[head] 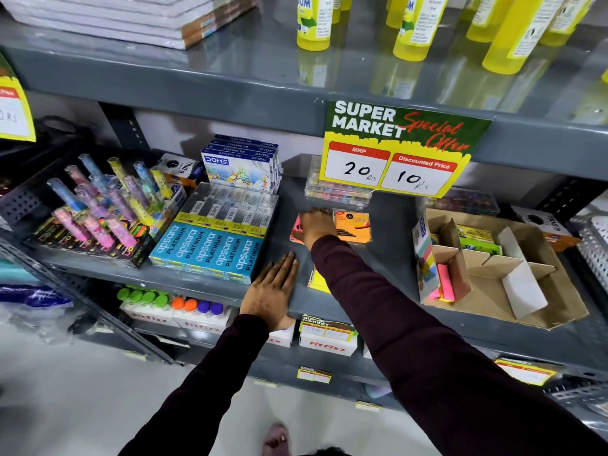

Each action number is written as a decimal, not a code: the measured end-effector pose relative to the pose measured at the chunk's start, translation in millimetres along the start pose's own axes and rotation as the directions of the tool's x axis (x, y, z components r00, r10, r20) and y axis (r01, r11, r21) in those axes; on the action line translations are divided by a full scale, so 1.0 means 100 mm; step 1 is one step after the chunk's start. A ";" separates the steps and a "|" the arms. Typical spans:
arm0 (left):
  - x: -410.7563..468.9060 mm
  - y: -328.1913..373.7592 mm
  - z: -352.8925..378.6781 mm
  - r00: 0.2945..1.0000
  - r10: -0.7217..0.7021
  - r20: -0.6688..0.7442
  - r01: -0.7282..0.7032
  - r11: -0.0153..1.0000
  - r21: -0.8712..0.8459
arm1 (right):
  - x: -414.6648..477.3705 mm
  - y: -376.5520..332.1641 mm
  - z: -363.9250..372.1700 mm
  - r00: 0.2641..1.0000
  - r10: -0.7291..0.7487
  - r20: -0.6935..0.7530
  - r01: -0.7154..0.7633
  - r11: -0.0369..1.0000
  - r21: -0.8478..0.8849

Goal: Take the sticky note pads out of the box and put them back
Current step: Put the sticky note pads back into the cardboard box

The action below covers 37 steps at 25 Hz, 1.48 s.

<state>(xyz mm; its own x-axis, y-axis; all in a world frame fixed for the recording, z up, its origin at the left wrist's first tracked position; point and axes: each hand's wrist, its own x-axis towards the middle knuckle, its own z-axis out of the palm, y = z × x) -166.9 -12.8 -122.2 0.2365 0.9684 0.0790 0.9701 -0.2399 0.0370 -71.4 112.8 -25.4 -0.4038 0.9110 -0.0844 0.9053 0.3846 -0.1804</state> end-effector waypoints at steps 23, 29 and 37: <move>-0.01 0.03 -0.02 0.997 -0.056 0.049 0.057 0.998 -0.023 | -0.98 0.80 0.03 0.962 0.050 0.269 -0.047 0.999 -0.018; -0.01 0.01 -0.01 0.999 -0.041 0.023 0.042 0.999 -0.034 | -1.27 0.80 -0.14 0.985 0.174 -0.007 -0.173 0.981 0.085; -0.02 0.01 0.02 0.999 -0.020 0.034 0.019 1.000 0.007 | -1.90 1.85 -0.52 0.530 0.795 -0.295 -0.630 0.602 0.490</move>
<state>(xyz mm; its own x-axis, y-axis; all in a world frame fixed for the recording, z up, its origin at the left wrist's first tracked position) -166.6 -15.1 -124.1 0.2191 0.9747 0.0442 0.9749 -0.2206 0.0316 179.5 18.8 8.3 0.5445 0.8326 0.1013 0.7350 -0.4155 -0.5359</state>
